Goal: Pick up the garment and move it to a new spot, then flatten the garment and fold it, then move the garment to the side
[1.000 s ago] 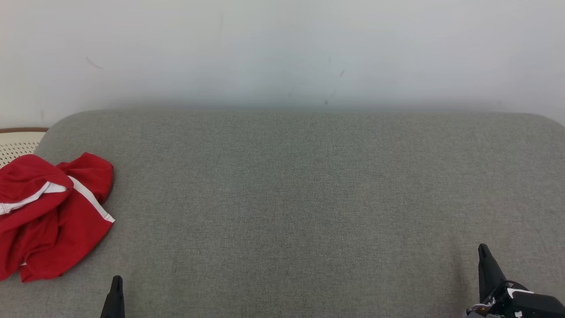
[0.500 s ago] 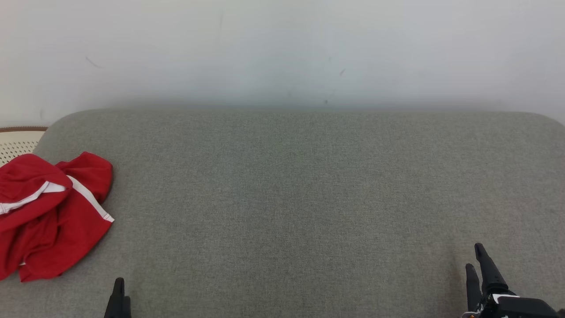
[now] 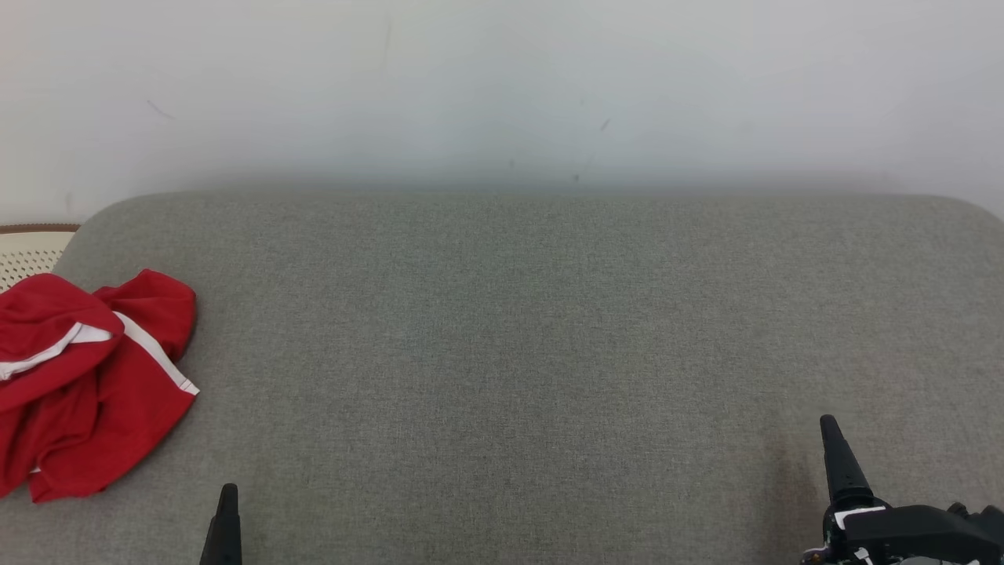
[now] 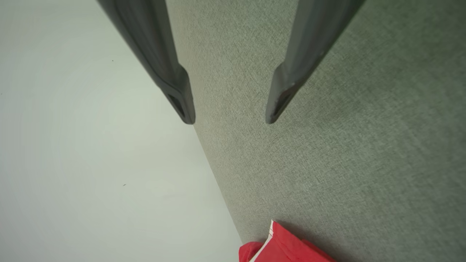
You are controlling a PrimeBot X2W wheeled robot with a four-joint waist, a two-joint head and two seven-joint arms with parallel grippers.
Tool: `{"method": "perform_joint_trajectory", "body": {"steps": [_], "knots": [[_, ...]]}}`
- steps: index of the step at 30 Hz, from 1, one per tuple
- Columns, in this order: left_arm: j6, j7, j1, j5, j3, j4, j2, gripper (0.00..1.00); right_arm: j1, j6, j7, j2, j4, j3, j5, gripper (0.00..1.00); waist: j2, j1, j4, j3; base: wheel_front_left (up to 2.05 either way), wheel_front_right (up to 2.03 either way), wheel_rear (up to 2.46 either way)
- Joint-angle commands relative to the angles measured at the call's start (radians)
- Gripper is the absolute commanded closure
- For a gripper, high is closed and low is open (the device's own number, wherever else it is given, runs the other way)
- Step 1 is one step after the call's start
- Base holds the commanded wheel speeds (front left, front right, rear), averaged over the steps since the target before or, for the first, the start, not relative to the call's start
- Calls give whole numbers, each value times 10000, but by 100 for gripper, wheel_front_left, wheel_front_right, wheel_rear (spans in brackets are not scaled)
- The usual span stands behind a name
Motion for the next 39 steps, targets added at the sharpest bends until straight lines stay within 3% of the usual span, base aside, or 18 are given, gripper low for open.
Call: {"method": "perform_joint_trajectory", "body": {"steps": [1, 17, 39], "knots": [[26, -85, -276, 351, -24, -171, 98, 0, -301, 2, -71, -147, -132, 100, -306, 0, 0, -2, -4, 0, 0, 0, 0], [597, -645, -341, 3149, -412, -39, 257, 0, -541, 3, -691, -561, 144, 1230, -2696, 0, 0, -2, -78, 31, 0, 0, 0], [1444, -1291, -473, 5847, -740, 73, 481, 0, -776, 4, -1392, -921, 553, 2191, -5119, 0, 0, -2, -203, 50, 0, 0, 0]]}}
